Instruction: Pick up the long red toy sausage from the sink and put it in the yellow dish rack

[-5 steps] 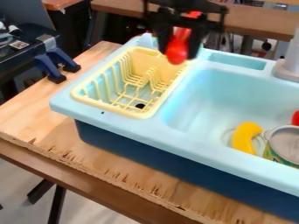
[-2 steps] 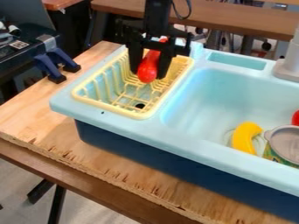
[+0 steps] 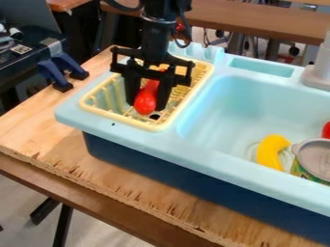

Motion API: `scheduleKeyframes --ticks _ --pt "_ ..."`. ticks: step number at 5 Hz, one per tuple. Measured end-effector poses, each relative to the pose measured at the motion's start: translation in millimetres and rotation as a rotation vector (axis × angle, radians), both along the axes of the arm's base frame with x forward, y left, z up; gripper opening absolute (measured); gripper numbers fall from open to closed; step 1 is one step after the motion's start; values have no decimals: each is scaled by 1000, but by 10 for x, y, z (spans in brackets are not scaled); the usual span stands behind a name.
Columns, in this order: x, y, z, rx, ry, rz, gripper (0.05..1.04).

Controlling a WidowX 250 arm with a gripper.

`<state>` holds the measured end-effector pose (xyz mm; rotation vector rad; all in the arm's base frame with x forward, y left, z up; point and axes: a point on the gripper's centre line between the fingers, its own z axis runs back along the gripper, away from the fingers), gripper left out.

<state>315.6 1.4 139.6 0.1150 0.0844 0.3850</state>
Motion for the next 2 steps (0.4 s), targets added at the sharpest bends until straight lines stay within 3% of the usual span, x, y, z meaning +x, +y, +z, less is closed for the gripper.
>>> scheduleKeyframes --ticks 2 --pt "1 90 8 -5 -2 24 566"
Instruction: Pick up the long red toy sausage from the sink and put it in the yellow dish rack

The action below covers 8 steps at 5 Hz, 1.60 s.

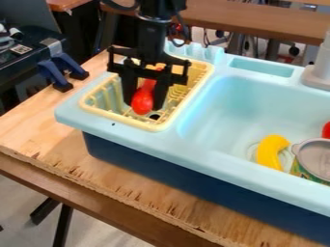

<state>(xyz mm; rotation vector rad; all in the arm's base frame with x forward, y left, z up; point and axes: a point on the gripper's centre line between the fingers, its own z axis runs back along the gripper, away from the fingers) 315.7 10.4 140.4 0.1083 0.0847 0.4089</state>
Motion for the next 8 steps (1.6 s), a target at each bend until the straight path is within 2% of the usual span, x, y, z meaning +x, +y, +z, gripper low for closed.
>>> scheduleKeyframes --ticks 2,3,4,5,6,7,8 --pt "49 95 58 16 -23 15 566" --pt "82 150 29 26 -12 29 566" --pt "157 219 -204 39 81 45 566" --pt "206 263 -300 31 105 57 576" --pt "239 256 -271 19 99 59 635" --pt "293 185 -266 21 66 44 922" --pt "299 82 -157 37 35 5 1012"
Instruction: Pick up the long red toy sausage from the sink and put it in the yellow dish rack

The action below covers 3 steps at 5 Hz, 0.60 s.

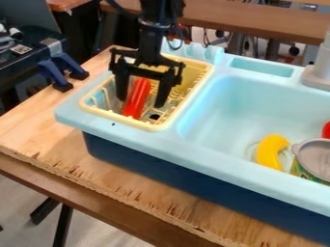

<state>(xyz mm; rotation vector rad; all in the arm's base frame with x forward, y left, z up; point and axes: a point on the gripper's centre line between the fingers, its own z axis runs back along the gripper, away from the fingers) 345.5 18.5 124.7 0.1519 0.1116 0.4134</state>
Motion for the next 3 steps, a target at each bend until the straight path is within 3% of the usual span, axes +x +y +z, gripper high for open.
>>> scheduleKeyframes --ticks 3 --pt "-5 -234 333 8 -58 -98 1007"
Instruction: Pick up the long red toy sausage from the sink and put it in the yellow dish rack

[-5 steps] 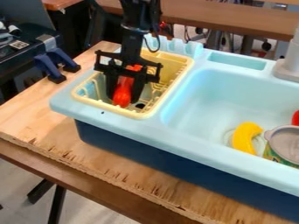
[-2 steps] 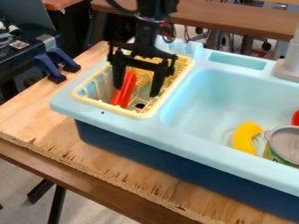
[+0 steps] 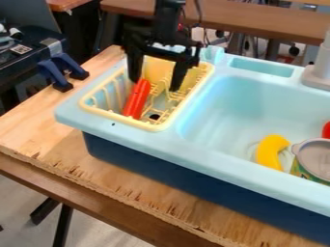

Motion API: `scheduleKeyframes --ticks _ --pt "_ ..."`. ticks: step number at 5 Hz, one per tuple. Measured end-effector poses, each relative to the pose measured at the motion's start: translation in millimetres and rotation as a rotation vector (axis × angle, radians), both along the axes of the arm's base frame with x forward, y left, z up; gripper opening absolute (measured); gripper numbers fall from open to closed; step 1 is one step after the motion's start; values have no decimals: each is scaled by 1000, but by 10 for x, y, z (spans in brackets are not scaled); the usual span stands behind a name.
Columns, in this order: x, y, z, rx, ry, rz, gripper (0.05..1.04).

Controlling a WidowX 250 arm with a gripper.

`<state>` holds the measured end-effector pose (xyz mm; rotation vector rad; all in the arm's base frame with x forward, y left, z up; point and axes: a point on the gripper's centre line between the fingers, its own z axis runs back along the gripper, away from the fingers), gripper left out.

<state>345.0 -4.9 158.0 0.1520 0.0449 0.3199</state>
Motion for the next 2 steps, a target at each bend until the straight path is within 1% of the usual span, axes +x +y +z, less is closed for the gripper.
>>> scheduleKeyframes --ticks 1,2 --pt "-50 -317 150 -42 -37 -85 1008" --pt "-51 -660 82 -104 -79 -215 1008"
